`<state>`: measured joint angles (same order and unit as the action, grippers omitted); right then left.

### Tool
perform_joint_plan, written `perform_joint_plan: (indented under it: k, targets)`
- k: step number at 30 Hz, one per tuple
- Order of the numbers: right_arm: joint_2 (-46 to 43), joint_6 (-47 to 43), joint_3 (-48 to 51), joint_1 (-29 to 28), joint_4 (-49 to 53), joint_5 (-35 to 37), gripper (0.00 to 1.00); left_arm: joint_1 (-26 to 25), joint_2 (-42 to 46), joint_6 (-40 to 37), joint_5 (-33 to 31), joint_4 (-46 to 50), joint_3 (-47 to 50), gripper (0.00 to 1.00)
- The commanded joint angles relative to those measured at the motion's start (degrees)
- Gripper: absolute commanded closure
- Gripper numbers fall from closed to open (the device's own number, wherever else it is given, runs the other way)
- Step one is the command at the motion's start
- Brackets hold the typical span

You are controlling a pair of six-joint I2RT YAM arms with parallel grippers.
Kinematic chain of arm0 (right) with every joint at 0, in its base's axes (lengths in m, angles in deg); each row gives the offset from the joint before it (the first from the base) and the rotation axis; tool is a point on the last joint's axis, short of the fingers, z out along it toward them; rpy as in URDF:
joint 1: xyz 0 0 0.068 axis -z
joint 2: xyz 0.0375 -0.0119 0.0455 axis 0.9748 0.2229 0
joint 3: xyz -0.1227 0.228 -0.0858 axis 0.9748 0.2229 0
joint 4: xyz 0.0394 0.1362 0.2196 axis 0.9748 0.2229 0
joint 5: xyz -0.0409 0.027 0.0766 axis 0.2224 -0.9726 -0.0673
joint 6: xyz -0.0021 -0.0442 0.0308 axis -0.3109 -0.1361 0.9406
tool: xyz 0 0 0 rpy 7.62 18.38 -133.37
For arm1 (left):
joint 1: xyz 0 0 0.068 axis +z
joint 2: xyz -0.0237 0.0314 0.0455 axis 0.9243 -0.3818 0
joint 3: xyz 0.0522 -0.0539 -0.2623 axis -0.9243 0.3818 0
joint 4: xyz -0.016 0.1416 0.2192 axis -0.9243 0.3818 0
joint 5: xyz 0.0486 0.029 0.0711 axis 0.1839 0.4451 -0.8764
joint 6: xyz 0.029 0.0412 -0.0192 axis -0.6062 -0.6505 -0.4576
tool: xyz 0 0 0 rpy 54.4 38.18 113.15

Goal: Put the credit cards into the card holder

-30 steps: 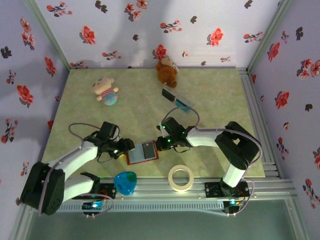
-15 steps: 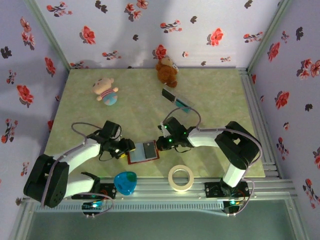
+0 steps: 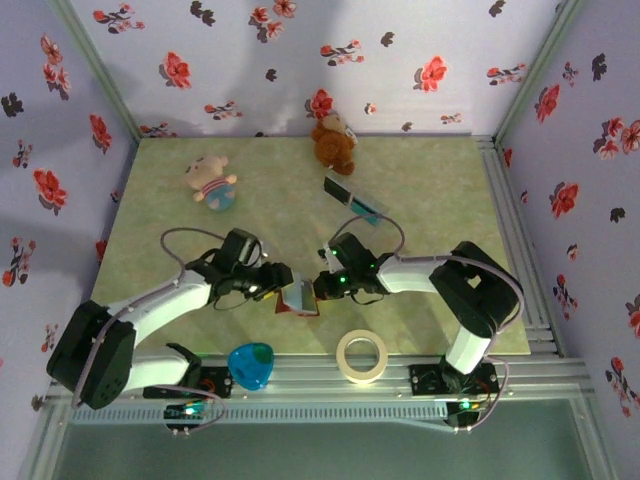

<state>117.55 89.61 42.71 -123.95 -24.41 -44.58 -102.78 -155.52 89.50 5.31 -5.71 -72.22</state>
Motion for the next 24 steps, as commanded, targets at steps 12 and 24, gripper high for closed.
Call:
perform_joint_plan:
  k: [12, 24]
  targets:
    - [-1.2, -1.9, 0.7, 0.7, 6.9, 6.5, 1.00, -4.7, -0.5, -0.8, -9.9, 14.9, -9.0, 0.46]
    - [-0.5, -5.4, -3.2, 0.8, 12.4, 5.7, 1.00, -3.8, 0.9, -0.2, -8.1, 17.2, -8.6, 0.50]
